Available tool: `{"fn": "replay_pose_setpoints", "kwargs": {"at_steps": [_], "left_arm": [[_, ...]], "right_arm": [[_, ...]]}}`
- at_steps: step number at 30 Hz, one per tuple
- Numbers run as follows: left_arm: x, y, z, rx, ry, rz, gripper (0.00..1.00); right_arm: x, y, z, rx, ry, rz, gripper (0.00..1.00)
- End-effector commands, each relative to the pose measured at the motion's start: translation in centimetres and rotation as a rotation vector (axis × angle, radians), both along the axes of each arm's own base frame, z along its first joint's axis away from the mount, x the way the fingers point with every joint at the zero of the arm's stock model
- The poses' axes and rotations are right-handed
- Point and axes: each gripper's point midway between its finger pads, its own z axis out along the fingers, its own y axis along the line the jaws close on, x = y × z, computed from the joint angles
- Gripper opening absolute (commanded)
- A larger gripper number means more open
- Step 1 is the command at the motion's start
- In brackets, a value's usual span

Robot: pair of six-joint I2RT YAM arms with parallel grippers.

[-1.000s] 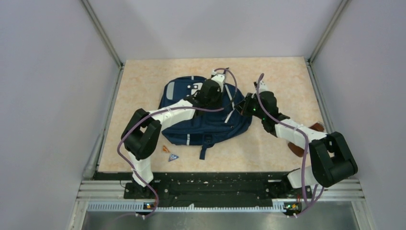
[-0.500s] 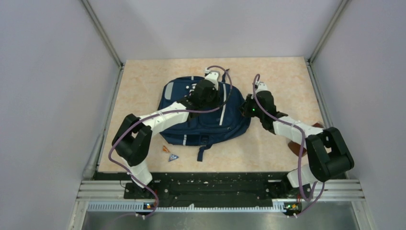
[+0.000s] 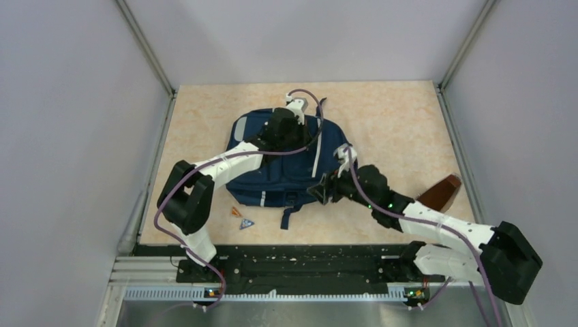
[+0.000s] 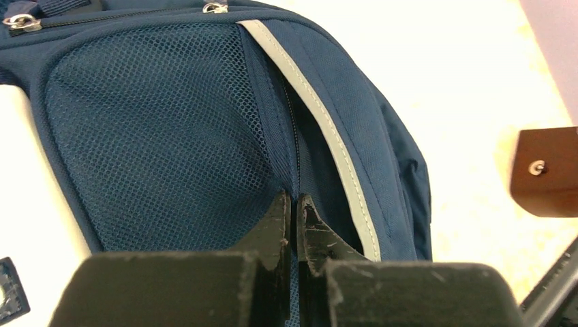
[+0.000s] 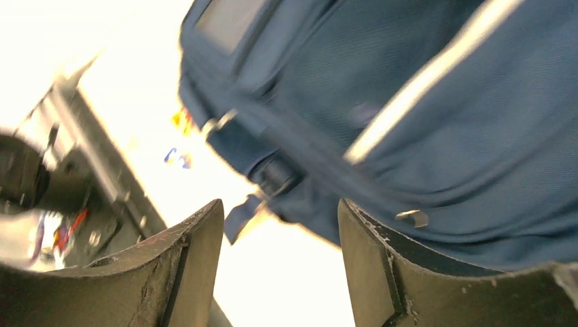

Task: Pack the student bag
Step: Adjust the student bag at the center of the board, then pick up the stationery from the center of the board.

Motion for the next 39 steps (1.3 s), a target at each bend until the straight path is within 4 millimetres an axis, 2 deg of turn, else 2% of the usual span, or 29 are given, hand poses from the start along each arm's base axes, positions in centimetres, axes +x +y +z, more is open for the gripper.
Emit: {"fn": "replay_pose_setpoints", "kwargs": {"at_steps": [1, 4, 9, 12, 17, 22, 27, 33, 39], "left_arm": [[0.4, -0.6, 3.4, -0.138, -0.048, -0.107, 0.0], [0.6, -0.2, 3.1, -0.184, -0.031, -0.158, 0.0], [1.0, 1.0, 2.9, -0.277, -0.008, -0.233, 0.0], [1.2, 1.5, 2.0, -0.221, -0.015, -0.233, 0.0], [1.1, 1.6, 1.7, -0.2, -0.021, -0.255, 0.0], [1.2, 1.7, 1.4, -0.189, -0.021, -0.257, 0.0], [1.1, 1.6, 1.4, -0.189, -0.017, -0.272, 0.0], [1.1, 1.5, 1.2, -0.19, -0.015, -0.28, 0.0], [1.2, 1.6, 1.3, -0.191, -0.018, -0.28, 0.0]], "right_arm": [[-4.4, 4.3, 2.0, 0.051, -0.175, 0.211, 0.62], [-6.4, 7.0, 1.4, 0.064, -0.214, 0.318, 0.62], [-9.9, 12.8, 0.0, 0.095, -0.268, 0.573, 0.59], [-10.5, 15.3, -1.0, 0.123, -0.34, 0.689, 0.59], [-10.6, 18.9, -4.8, 0.083, -0.332, 0.833, 0.59], [-10.2, 21.0, -8.0, 0.02, -0.303, 0.91, 0.59], [-9.6, 22.3, -10.6, -0.029, -0.318, 0.946, 0.6], [-9.2, 24.0, -12.2, -0.034, -0.287, 0.98, 0.6], [-8.7, 24.5, -13.6, -0.06, -0.275, 0.976, 0.59]]}}
